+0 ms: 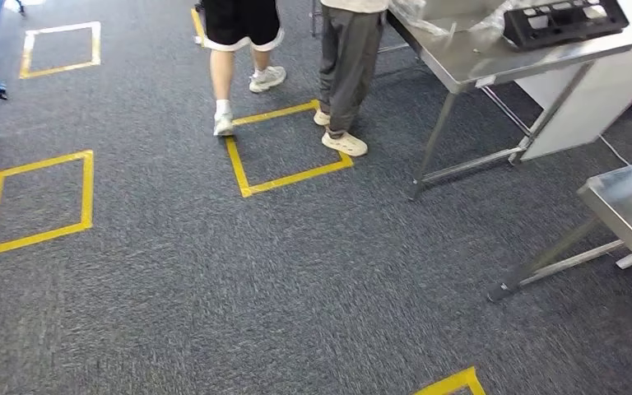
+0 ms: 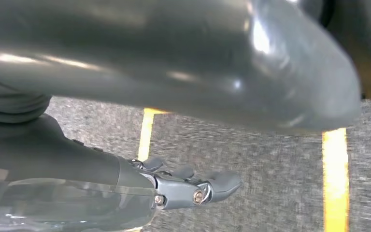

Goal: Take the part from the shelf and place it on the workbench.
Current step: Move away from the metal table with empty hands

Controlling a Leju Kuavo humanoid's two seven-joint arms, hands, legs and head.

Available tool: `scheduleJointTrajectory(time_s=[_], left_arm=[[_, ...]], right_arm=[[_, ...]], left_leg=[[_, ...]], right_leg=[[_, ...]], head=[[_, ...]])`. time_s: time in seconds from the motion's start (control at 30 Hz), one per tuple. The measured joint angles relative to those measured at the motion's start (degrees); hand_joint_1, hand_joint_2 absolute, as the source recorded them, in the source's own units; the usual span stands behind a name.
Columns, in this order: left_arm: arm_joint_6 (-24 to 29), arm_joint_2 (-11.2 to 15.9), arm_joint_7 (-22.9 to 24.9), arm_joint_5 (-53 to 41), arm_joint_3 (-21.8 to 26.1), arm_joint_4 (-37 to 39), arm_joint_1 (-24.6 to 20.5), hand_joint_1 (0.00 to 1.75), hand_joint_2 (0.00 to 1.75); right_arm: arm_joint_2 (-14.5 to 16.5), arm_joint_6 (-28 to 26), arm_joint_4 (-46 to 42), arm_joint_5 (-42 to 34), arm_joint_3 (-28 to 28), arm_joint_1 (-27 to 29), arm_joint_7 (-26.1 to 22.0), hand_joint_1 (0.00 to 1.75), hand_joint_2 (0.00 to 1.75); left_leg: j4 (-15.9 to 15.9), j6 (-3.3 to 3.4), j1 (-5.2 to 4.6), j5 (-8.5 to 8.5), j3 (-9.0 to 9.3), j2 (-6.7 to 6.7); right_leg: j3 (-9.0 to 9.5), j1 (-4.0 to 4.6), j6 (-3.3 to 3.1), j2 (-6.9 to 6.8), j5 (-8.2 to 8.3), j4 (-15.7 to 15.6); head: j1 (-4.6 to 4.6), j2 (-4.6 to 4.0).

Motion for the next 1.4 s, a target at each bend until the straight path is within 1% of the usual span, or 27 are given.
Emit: scheduleJointTrajectory(time_s=[0.03,0.07,0.1,0.13,0.17,0.2,0.27,0.33,0.4,0.47,0.53,0.6,0.63,0.67,0.7,0.77,0.8,0.83,0.93,1.0,1.07,1.13,1.2,1.23,1.27,1.3,1.4], left_arm=[[0.0,0.0,0.0,0.0,0.0,0.0,-0.1,0.0,0.0],[0.0,0.0,0.0,0.0,0.0,0.0,-0.2,0.0,0.0],[0.0,0.0,0.0,0.0,0.0,0.0,-0.3,0.0,0.0],[0.0,0.0,0.0,0.0,0.0,0.0,-0.2,0.0,0.0],[0.0,0.0,0.0,-0.1,0.0,0.0,-0.2,0.0,0.0],[0.0,-0.1,0.0,-0.1,0.0,0.0,-0.2,0.0,0.0],[0.0,-0.2,0.0,-0.1,0.0,0.0,-0.2,0.0,0.0],[0.0,-0.2,0.0,-0.1,0.0,0.0,-0.3,0.0,0.0],[0.0,-0.2,0.0,-0.1,0.0,0.0,-0.2,0.0,0.0],[0.0,-0.2,0.1,-0.1,0.0,0.0,-0.1,0.0,0.0],[0.0,-0.2,0.2,-0.1,0.0,0.0,-0.2,0.0,0.0],[0.0,-0.3,0.3,-0.1,0.0,0.0,-0.3,0.0,0.0],[0.0,-0.3,0.3,-0.1,0.0,0.0,-0.3,0.0,0.0],[0.0,-0.3,0.4,-0.1,0.0,0.0,-0.2,0.0,0.0],[0.0,-0.3,0.4,-0.1,0.0,0.0,-0.2,0.0,0.0],[0.0,-0.3,0.5,-0.1,0.0,0.0,-0.2,0.0,0.0],[0.0,-0.3,0.5,-0.1,0.0,0.0,-0.3,0.0,0.0],[0.0,-0.3,0.5,-0.1,0.0,0.0,-0.3,0.0,0.0],[-0.3,-0.3,0.7,-0.1,0.0,0.0,-0.1,0.0,0.0],[-0.5,-0.2,0.9,0.0,0.0,0.0,-0.1,0.0,0.0],[-0.7,-0.2,1.0,0.1,0.0,0.0,-0.2,0.0,0.0],[-0.8,-0.2,1.0,0.2,0.0,0.0,-0.3,0.0,0.0],[-0.9,-0.2,1.0,0.2,0.0,0.0,-0.3,0.0,0.0],[-0.9,-0.2,1.0,0.2,0.0,0.0,-0.3,0.0,0.0],[-1.0,-0.2,1.0,0.2,0.0,0.0,-0.3,0.0,0.0],[-1.0,-0.2,1.1,0.2,0.0,0.0,-0.3,0.0,0.0],[-1.0,-0.3,1.1,0.2,0.0,0.0,-0.4,0.0,0.0]], right_arm=[[0.0,0.0,0.0,0.0,0.0,0.1,0.0,0.0,0.0],[0.0,0.1,0.0,0.0,0.0,0.2,0.0,0.0,0.0],[-0.1,0.1,0.0,0.0,0.0,0.2,0.0,0.0,0.0],[-0.1,0.2,0.0,0.0,0.0,0.2,0.0,0.0,0.0],[-0.1,0.2,0.0,0.0,0.0,0.3,0.0,0.0,0.0],[-0.2,0.2,0.0,0.0,0.0,0.3,0.0,0.0,0.0],[-0.2,0.2,0.1,0.0,0.0,0.3,0.0,0.0,0.0],[-0.3,0.2,0.1,0.0,0.0,0.3,-0.1,0.0,0.0],[-0.3,0.2,0.1,0.0,0.0,0.2,-0.1,0.0,0.0],[-0.3,0.0,0.1,-0.1,0.0,0.2,0.0,0.0,0.0],[-0.3,-0.4,0.1,-0.3,0.0,0.3,0.2,0.0,0.0],[-0.3,-0.7,0.1,-0.7,0.0,0.4,0.4,0.0,0.0],[-0.3,-0.8,0.1,-0.8,0.0,0.4,0.6,0.0,0.0],[-0.3,-0.8,0.1,-0.9,0.0,0.4,0.6,0.0,0.0],[-0.3,-0.8,0.1,-1.0,0.0,0.3,0.7,0.0,0.0],[-0.2,-0.8,0.1,-1.0,0.0,0.3,0.7,0.0,0.0],[-0.1,-0.8,0.1,-1.0,0.0,0.2,0.7,0.0,0.0],[-0.1,-0.8,0.1,-1.0,0.0,0.2,0.7,0.0,0.0],[-0.1,-0.8,0.1,-1.0,0.0,0.2,0.7,0.0,0.0],[0.0,-0.8,0.1,-1.1,0.0,0.2,0.8,0.0,0.0],[0.0,-0.8,0.1,-1.2,0.0,0.2,0.8,0.0,0.0],[-0.1,-0.8,0.1,-1.2,0.0,0.2,0.8,0.0,0.0],[-0.1,-0.8,0.1,-1.2,0.0,0.2,0.8,0.0,0.0],[-0.1,-0.8,0.2,-1.3,0.0,0.2,0.8,0.0,0.0],[-0.1,-0.9,0.2,-1.3,0.0,0.2,0.8,0.0,0.0],[-0.1,-0.9,0.2,-1.3,0.0,0.2,0.8,0.0,0.0],[-0.2,-0.9,0.2,-1.3,-0.1,0.2,0.8,0.0,0.0]], left_leg=[[-0.1,0.14,-0.05,0.09,-0.07,-0.61],[-0.1,0.21,-0.08,0.12,-0.16,-1.24],[0.0,0.24,-0.11,0.13,-0.19,-1.95],[0.0,0.24,-0.11,0.12,-0.17,-2.7],[0.1,0.18,-0.08,0.08,-0.12,-3.51],[0.3,0.05,-0.01,-0.01,-0.06,-4.34],[1.0,-0.48,0.02,-0.32,-0.28,-5.84],[1.5,-1.19,0.02,-0.44,-0.74,-7.01],[1.6,-1.87,0.2,-0.38,-1.13,-7.87],[3.3,-2.37,0.16,-1.51,-1.99,-6.09],[9.3,-2.72,0.08,-4.77,-4.66,-2.89],[16.2,-2.91,0.17,-7.66,-7.92,-1.63],[17.8,-2.86,0.2,-7.76,-8.62,-1.46],[17.0,-2.67,0.18,-6.73,-8.17,-1.4],[14.1,-2.31,0.08,-4.83,-6.68,-1.34],[6.0,-1.26,-0.43,-1.63,-2.62,-0.94],[3.2,-0.83,-0.72,-0.87,-1.22,-0.72],[1.8,-0.85,-0.86,-0.75,-0.6,-0.55],[1.4,-1.35,-1.03,-0.66,-0.4,-0.6],[1.4,-0.53,-1.31,-0.55,-0.4,-0.65],[0.3,0.35,-0.92,0.32,-0.06,-0.66],[-0.9,0.86,-0.47,1.2,0.05,-0.61],[-1.0,1.04,-0.5,1.55,-0.52,-0.62],[-0.8,1.0,-0.48,1.67,-0.89,-0.64],[-0.6,0.9,-0.43,1.81,-1.26,-0.67],[-0.3,0.75,-0.34,1.95,-1.65,-0.73],[0.9,-0.1,-0.04,2.27,-2.86,-1.01]], right_leg=[[-1.72,-0.06,0.05,1.45,-1.9,3.5],[-3.61,-0.09,0.06,2.15,-3.5,7.2],[-5.05,-0.13,0.1,2.4,-4.18,9.9],[-5.71,-0.19,0.13,2.51,-3.76,10.8],[-5.27,-0.28,0.15,2.65,-2.12,9.5],[-3.93,-0.44,0.16,3.08,0.25,6.2],[-0.99,-0.8,0.14,5.4,3.53,-0.6],[-0.01,-0.81,-0.06,6.83,3.94,-3.1],[0.06,-0.67,-0.67,5.76,4.05,-3.4],[0.23,-0.71,-1.38,4.54,4.16,-3.6],[0.28,-0.56,-1.83,3.42,4.11,-3.7],[0.28,-0.25,-2.08,2.4,3.99,-3.7],[0.34,-0.1,-2.16,2.0,3.93,-3.7],[0.44,0.03,-2.21,1.71,3.87,-3.7],[0.59,0.16,-2.25,1.45,3.8,-3.7],[0.83,0.29,-2.19,1.18,3.66,-3.7],[0.84,0.29,-2.04,1.09,3.63,-3.7],[0.78,0.37,-1.95,1.03,3.56,-3.7],[0.73,0.26,-1.61,1.0,3.57,-3.7],[0.96,-0.03,-0.89,0.94,3.96,-4.2],[1.14,-0.01,-0.19,1.14,3.58,-4.2],[-0.11,0.05,0.18,1.88,0.68,-1.1],[-2.99,-0.08,0.47,2.43,-3.37,5.7],[-4.11,-0.19,0.65,2.51,-4.45,8.6],[-4.43,-0.33,0.83,2.53,-4.38,9.8],[-3.6,-0.52,1.03,2.53,-3.16,8.7],[2.2,-0.94,1.33,2.88,1.42,-1.5]], head=[[0.08,0.0],[0.12,0.01],[0.11,0.01],[0.11,0.01],[0.1,0.01],[0.11,0.01],[0.1,0.01],[0.08,0.0],[0.08,0.0],[-0.19,0.0],[-0.55,0.0],[-0.64,0.0],[-0.65,0.01],[-0.65,0.01],[-0.65,0.01],[-0.62,0.01],[-0.63,0.01],[-0.59,0.01],[-0.51,0.01],[-0.55,0.01],[-0.51,0.0],[-0.39,0.0],[-0.33,0.0],[-0.33,0.0],[-0.33,0.0],[-0.34,0.0],[-0.33,0.0]])
